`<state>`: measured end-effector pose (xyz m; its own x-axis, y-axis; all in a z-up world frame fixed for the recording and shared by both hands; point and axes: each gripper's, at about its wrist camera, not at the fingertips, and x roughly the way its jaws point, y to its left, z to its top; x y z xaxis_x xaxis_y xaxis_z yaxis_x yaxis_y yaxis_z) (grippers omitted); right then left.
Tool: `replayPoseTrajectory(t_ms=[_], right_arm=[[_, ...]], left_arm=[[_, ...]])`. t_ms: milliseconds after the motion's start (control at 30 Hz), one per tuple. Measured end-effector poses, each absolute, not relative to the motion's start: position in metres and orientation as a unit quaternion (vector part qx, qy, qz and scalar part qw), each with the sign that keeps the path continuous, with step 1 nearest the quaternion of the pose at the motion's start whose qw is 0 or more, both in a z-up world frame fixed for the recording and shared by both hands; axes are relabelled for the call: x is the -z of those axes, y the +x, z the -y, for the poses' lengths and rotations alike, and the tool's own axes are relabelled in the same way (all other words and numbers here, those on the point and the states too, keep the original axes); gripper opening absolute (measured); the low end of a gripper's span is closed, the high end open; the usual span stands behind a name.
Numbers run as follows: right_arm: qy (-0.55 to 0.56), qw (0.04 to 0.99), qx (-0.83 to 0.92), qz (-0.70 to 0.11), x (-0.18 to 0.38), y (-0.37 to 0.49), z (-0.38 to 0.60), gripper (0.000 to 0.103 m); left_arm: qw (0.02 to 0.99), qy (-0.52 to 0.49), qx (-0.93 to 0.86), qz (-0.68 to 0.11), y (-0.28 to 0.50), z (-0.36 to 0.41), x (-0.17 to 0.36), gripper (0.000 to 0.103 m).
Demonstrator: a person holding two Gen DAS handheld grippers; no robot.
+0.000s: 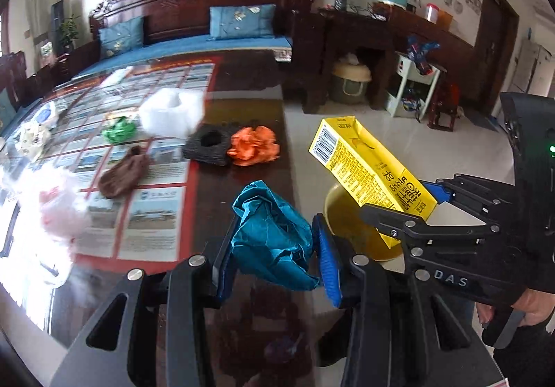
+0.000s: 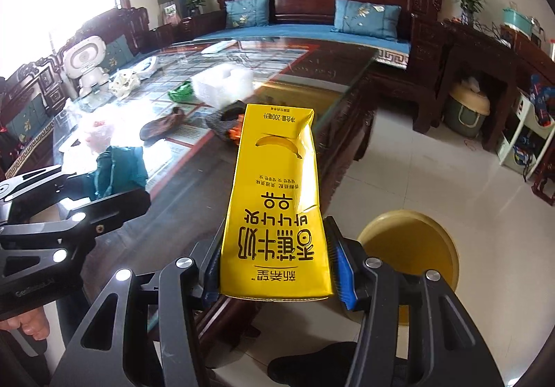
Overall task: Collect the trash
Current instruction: 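Move both grippers over the yellow bucket and release carton and cloth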
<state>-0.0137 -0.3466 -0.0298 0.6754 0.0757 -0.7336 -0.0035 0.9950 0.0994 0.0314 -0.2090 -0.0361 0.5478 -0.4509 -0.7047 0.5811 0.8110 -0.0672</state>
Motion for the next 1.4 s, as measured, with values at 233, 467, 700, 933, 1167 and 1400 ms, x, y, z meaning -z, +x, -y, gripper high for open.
replayPoseTrajectory(t_ms=[233, 467, 700, 933, 1167, 1400], right_arm=[[0.064, 0.906, 0.047, -0.416, 0.048, -0.026, 0.414, 0.051], [0.081, 0.886, 0.114, -0.442, 0.078, -0.032, 0.48, 0.051], [0.1, 0.867, 0.145, -0.466, 0.107, -0.031, 0.528, 0.051], [0.113, 0.85, 0.159, -0.489, 0.137, -0.028, 0.562, 0.051], [0.124, 0.837, 0.172, -0.504, 0.157, -0.026, 0.589, 0.051], [0.115, 0.833, 0.162, -0.517, 0.166, -0.022, 0.59, 0.051]], left_arm=[[0.838, 0.121, 0.346, -0.404, 0.055, 0.281, 0.052, 0.041], [0.786, 0.159, 0.4, -0.444, 0.075, 0.365, 0.081, 0.041], [0.74, 0.19, 0.421, -0.489, 0.092, 0.44, 0.121, 0.042], [0.716, 0.223, 0.43, -0.502, 0.105, 0.503, 0.158, 0.056], [0.715, 0.234, 0.443, -0.487, 0.108, 0.524, 0.16, 0.096], [0.742, 0.219, 0.423, -0.472, 0.11, 0.513, 0.144, 0.098]])
